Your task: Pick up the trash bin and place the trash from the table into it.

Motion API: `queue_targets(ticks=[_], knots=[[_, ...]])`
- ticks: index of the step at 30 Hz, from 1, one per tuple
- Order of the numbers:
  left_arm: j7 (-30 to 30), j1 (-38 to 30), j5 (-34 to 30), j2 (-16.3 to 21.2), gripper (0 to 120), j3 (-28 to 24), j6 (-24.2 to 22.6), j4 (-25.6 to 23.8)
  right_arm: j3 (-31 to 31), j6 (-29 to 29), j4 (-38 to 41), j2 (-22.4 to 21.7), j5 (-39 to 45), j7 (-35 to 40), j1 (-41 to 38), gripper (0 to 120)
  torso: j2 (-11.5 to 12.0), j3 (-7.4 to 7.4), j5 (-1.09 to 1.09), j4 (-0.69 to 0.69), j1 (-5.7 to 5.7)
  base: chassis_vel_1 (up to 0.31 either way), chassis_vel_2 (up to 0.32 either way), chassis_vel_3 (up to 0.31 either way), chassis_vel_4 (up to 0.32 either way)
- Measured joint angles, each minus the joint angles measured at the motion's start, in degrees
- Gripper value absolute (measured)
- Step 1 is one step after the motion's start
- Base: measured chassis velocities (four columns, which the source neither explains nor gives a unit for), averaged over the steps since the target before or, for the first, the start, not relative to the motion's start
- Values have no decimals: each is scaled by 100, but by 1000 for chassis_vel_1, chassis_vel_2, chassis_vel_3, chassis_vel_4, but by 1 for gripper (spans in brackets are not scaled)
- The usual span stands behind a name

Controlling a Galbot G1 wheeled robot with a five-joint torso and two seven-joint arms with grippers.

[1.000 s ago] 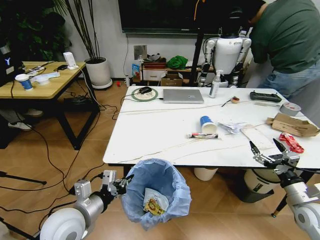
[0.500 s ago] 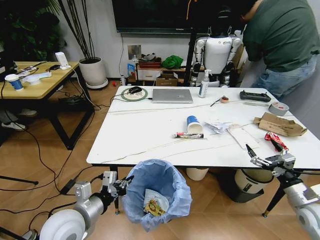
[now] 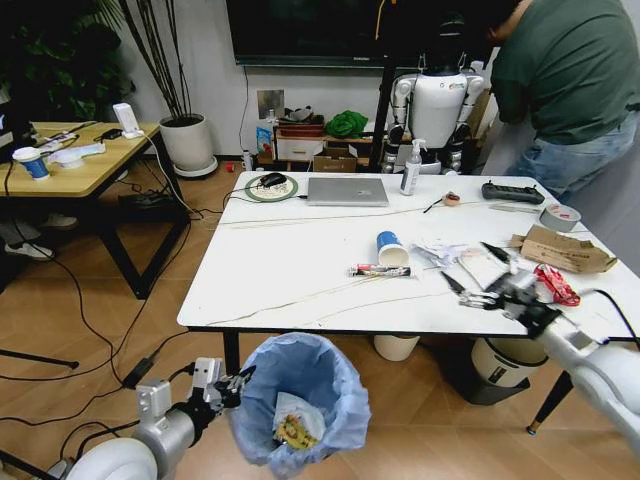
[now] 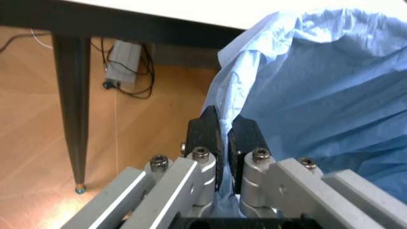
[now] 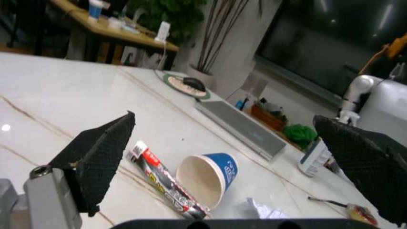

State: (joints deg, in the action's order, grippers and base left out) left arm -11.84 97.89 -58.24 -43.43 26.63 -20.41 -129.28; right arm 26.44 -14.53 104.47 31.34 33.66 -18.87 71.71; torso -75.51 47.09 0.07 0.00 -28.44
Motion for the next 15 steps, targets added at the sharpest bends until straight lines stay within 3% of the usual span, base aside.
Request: queue_targets(ticks=[2,5,15], knots=[[1,126,8,-25,0,104,3,-11,-505,142,-170,-217,36,-107,-542,100,0,1,-12,1,-1,0,0,0,0],[3,270,25,-96,0,215,4,-42,-1042,382,-459,-404,94,-294,-1149,100,0,0,-4,-2,0,0,0,0,0],[-29,294,-8,-138,0,315,6,-52,-1924,1075,-934,-381,293,-600,-2031,100,0,0,-7,0,0,0,0,0,0]])
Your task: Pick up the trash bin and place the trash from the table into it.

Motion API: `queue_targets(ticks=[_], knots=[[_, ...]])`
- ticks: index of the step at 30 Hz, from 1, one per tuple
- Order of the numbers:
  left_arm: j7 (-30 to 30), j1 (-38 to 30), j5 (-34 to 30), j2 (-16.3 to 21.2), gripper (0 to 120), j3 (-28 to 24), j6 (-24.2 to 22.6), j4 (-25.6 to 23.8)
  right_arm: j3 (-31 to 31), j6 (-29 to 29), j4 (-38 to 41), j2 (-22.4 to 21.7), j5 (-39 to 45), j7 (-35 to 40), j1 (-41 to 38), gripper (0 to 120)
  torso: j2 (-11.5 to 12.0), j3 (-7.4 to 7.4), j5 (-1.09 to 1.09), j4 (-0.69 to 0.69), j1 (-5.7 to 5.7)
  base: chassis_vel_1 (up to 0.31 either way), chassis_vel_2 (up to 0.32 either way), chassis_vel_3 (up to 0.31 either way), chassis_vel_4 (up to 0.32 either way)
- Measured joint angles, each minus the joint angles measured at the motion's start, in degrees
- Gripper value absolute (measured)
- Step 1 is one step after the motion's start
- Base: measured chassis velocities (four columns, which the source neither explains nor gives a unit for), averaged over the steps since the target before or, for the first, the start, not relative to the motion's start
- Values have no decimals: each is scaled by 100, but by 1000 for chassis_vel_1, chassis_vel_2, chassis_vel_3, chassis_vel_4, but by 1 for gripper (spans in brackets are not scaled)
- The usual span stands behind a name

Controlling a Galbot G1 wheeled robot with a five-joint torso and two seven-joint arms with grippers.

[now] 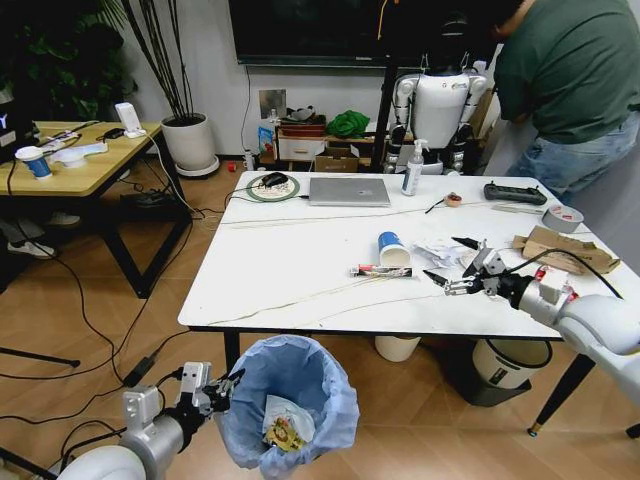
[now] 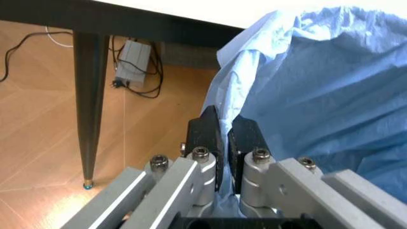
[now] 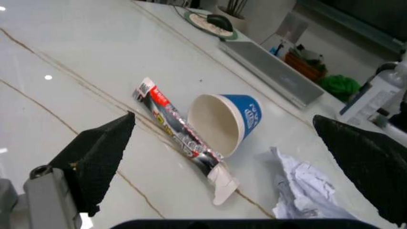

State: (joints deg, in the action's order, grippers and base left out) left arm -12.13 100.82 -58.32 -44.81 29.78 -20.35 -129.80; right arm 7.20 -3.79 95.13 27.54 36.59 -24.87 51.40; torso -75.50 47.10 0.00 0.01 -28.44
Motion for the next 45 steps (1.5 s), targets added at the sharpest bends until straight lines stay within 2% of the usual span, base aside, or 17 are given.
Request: queue_targets(ticks=[9,10,12,19,29,45], knots=[[-29,-15,-41,9,0,36,-10,2,-945,78,-501,360,80,-286,-1067,100,0,-1,-1,-1,1,0,0,0,0],[-48,-44,-71,19,0,35,-17,2,-1224,91,-624,449,114,-327,-1342,100,0,-1,6,-2,1,0,0,0,0],[-73,-121,-118,46,0,39,-23,3,-1704,104,-889,623,147,-417,-1736,100,0,0,-3,-2,0,0,0,0,0],[-94,-262,-199,78,0,38,-29,2,-2302,88,-1237,835,150,-522,-2079,100,0,0,2,2,0,0,0,0,0],[-98,-281,-220,63,0,30,-32,11,-2518,92,-1740,1212,30,-582,-2330,100,0,0,0,-1,0,0,0,0,0],[-82,-52,-112,-39,0,-23,-32,-55,-2503,49,-2156,1342,15,-642,-2374,100,0,0,0,0,1,0,0,0,0]])
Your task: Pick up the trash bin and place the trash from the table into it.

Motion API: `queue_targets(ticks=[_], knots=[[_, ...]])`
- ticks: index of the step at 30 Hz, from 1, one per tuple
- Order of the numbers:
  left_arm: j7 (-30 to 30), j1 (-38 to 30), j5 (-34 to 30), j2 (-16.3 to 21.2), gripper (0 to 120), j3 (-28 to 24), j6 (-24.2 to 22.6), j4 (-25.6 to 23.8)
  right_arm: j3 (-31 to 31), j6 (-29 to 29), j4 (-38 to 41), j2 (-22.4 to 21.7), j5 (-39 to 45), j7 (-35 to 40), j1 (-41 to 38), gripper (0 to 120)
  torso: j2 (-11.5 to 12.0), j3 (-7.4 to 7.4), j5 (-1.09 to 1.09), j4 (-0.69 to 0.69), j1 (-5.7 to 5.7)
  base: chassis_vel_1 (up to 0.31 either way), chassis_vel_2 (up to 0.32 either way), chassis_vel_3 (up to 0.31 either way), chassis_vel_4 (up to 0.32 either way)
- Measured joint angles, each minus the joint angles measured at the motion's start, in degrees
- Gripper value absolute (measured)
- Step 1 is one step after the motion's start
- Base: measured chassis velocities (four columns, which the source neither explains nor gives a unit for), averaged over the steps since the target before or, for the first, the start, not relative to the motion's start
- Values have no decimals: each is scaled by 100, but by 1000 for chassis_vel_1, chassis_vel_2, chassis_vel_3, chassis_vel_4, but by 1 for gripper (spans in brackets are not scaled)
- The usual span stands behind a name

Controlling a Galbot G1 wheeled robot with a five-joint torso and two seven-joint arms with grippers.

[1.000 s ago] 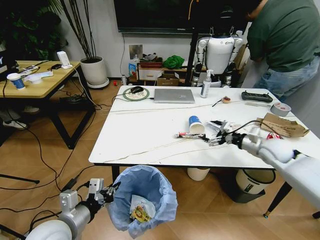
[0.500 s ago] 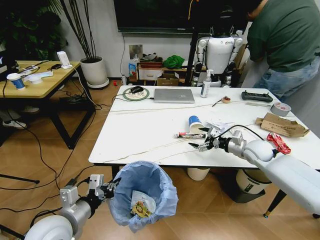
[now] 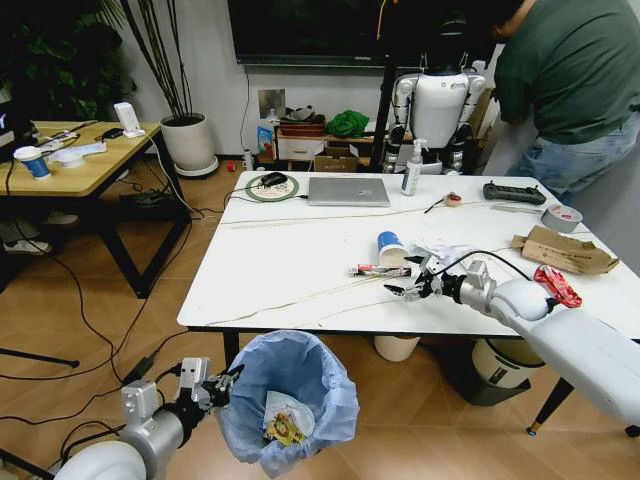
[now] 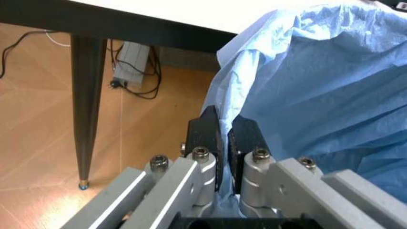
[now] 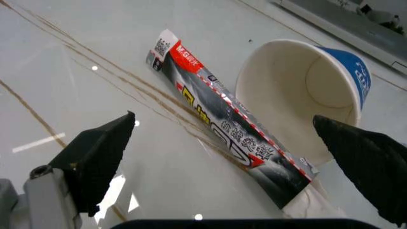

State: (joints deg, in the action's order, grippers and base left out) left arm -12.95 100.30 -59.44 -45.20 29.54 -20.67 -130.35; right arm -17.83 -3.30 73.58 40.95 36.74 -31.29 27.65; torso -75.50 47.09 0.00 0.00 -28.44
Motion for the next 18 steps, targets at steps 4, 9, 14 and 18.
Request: queue_targets(ticks=[4,9,14,18], knots=[[1,64,23,-9,0,13,0,-18,-15,-44,-202,83,-41,-38,-53,100,0,0,0,-1,0,0,0,0,0],[5,94,42,-38,0,33,2,-35,-16,-83,-365,128,-77,-79,-78,100,0,0,0,0,0,0,0,0,0],[5,85,57,-73,0,22,3,-38,-15,-87,-423,146,-99,-89,-81,100,0,0,0,0,0,0,0,0,0],[5,90,74,-87,0,24,3,-41,-25,-93,-439,152,-115,-101,-101,100,0,0,1,0,0,0,0,0,0]])
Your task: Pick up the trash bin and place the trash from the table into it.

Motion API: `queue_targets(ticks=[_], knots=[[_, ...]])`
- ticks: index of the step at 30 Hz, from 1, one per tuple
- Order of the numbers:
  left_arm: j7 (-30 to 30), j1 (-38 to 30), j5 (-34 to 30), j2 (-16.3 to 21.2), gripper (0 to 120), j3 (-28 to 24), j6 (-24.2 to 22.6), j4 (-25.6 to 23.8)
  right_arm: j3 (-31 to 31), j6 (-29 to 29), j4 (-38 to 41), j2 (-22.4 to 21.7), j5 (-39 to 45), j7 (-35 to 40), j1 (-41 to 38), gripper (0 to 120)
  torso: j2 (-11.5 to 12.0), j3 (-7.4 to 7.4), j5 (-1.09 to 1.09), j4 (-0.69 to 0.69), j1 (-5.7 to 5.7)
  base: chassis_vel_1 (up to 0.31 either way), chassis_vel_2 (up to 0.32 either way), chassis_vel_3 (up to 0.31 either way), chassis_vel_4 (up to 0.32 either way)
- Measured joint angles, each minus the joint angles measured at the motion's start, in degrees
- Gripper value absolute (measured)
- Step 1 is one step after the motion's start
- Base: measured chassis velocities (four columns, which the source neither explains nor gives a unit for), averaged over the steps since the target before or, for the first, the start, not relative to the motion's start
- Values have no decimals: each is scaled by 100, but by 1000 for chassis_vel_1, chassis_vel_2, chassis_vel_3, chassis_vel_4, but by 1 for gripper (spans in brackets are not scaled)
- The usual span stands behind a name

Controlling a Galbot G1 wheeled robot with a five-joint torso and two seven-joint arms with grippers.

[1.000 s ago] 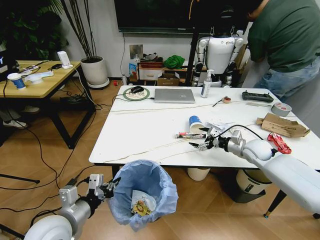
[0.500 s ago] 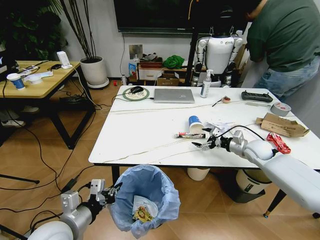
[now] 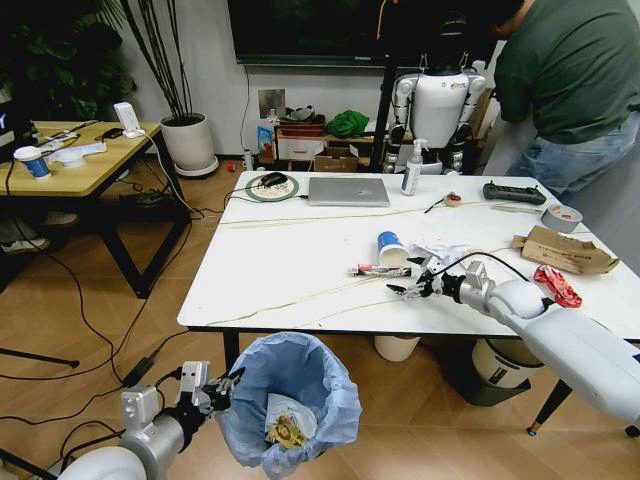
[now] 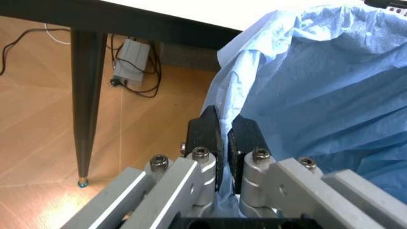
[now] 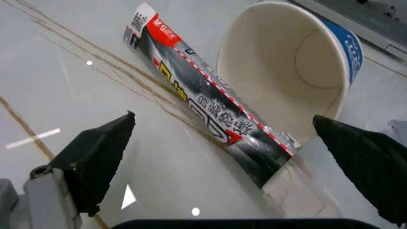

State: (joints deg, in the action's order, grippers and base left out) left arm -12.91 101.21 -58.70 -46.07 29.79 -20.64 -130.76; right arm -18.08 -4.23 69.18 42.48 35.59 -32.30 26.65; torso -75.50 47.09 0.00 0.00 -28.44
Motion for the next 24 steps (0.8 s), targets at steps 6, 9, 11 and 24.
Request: queue_targets(ticks=[6,9,11,24], knots=[[0,37,21,-12,0,31,4,-14,-60,-18,-53,58,-29,-1,-25,100,0,0,0,0,0,0,0,0,0],[0,35,22,-13,0,33,5,-14,-72,-27,-75,86,-39,-1,-31,100,0,0,-1,0,0,0,0,0,0],[0,21,22,-12,0,33,5,-14,-82,-28,-99,119,-41,-1,-48,100,0,0,0,0,0,0,0,0,0],[-2,-106,-67,58,0,15,9,55,-223,-74,-382,265,-81,-66,-268,73,0,0,0,0,0,0,0,0,0]])
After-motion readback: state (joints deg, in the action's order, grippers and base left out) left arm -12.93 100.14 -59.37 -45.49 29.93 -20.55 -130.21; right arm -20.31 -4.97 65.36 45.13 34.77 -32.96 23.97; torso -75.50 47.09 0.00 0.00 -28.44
